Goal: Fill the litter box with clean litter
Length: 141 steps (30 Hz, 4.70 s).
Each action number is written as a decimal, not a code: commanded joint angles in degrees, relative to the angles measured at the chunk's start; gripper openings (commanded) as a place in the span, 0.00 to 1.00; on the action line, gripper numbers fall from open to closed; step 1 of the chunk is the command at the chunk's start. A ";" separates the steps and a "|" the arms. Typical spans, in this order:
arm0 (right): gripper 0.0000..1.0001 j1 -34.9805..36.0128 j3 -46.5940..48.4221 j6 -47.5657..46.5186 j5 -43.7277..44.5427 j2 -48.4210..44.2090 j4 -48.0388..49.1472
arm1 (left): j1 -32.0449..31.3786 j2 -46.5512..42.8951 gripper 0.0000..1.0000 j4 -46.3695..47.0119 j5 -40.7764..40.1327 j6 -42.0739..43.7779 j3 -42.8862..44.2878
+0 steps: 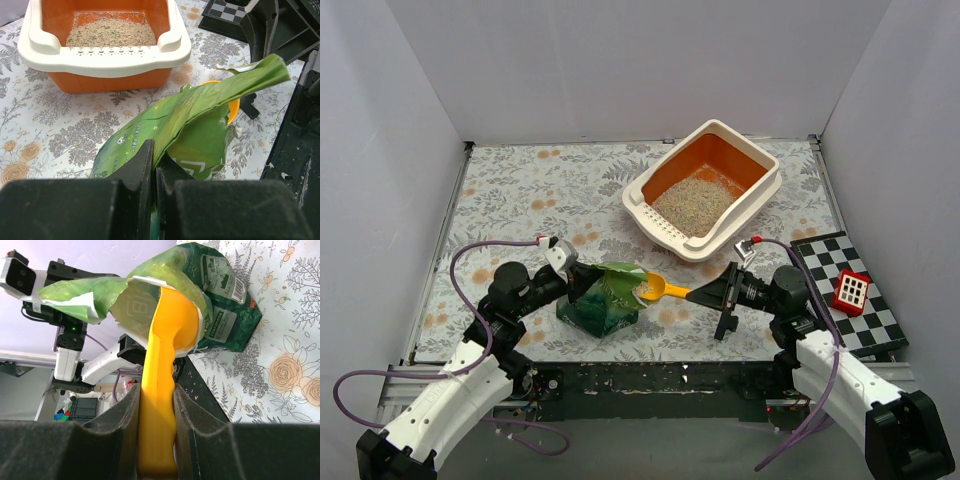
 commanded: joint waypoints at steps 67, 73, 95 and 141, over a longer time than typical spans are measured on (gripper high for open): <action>0.01 -4.66 9.14 12.51 8.54 -38.61 -31.46 | -0.39 -3.54 0.00 -2.92 -21.36 -2.85 -0.73; 0.01 -4.66 11.34 13.75 12.31 -32.46 -24.85 | -0.39 -3.72 0.00 -2.92 -21.18 -2.94 -0.90; 0.01 -4.66 23.64 7.17 41.40 -0.38 -13.75 | -0.39 -6.00 0.00 -2.39 -22.24 -3.12 -1.60; 0.01 13.70 93.25 -56.91 69.54 41.47 -82.66 | -0.39 -4.77 0.00 -3.18 -16.52 -1.80 -0.99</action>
